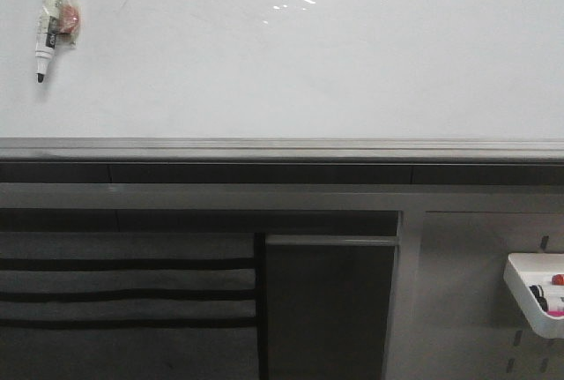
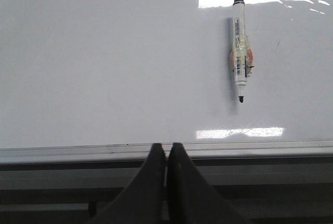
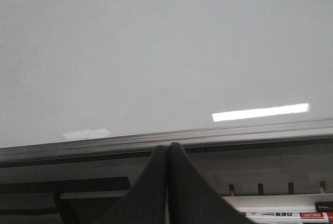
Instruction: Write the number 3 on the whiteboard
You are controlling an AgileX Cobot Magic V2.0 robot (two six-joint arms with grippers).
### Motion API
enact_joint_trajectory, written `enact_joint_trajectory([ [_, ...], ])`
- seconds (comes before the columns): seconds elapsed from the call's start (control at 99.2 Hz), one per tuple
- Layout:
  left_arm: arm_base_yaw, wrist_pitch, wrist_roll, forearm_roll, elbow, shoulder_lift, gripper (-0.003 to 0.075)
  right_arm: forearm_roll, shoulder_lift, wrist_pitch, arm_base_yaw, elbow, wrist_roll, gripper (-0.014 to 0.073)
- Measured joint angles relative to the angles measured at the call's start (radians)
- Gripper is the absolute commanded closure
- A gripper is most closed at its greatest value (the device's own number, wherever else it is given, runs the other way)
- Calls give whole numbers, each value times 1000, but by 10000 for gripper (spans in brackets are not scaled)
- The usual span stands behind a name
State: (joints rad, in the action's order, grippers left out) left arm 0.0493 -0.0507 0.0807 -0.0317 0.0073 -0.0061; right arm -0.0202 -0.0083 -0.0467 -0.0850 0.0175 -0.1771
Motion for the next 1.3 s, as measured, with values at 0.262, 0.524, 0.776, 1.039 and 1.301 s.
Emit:
enact_joint_trajectory([
  [0.262,0,0,0,0,0,0,738,0,0,0,0,0,0,668],
  [0.524,0,0,0,0,0,0,738,0,0,0,0,0,0,668],
  [0.776,0,0,0,0,0,0,738,-13,0,2,0,0,0,668],
  [1.039,0,0,0,0,0,0,738,-104,0,4,0,0,0,668],
  [1.301,0,4,0,0,0,0,738,-108,0,10,0,0,0,668],
])
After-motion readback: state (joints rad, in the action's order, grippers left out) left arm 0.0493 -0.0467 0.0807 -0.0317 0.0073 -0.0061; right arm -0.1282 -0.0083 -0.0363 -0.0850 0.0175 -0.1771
